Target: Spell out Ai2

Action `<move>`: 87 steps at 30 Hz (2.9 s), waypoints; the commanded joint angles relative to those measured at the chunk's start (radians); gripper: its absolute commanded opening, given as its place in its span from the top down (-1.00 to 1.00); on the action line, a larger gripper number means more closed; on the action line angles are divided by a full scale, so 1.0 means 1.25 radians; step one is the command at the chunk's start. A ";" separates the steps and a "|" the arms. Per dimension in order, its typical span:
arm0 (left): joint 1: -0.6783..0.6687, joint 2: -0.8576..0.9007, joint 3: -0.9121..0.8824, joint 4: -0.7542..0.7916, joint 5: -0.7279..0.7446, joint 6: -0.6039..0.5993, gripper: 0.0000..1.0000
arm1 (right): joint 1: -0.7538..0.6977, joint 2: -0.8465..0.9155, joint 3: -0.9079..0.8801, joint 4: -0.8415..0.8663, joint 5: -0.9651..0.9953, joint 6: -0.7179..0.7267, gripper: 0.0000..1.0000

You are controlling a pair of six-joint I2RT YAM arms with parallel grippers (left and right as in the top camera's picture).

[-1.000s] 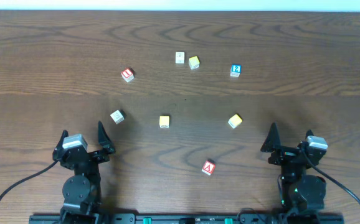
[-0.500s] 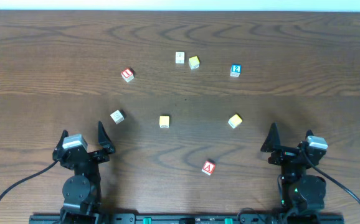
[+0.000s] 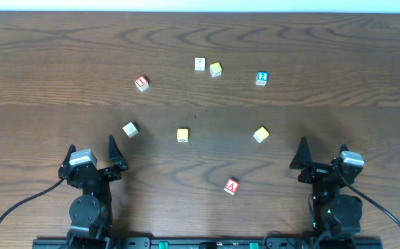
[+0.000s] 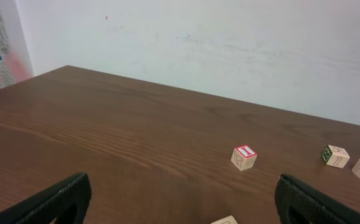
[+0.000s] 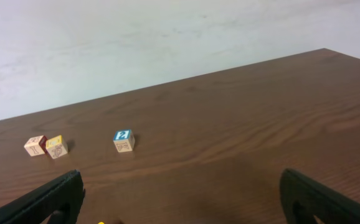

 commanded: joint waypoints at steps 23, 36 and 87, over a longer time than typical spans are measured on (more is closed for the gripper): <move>0.003 -0.005 0.002 0.299 0.125 0.026 -0.91 | 0.006 -0.003 -0.009 0.000 -0.006 -0.009 -0.99; 0.003 0.027 0.516 -0.075 0.217 0.076 -0.91 | 0.006 -0.003 -0.009 0.005 0.009 -0.013 -0.99; 0.027 1.623 1.725 -1.083 0.171 -0.255 -0.91 | 0.211 1.149 0.972 -0.738 -0.143 0.230 -0.98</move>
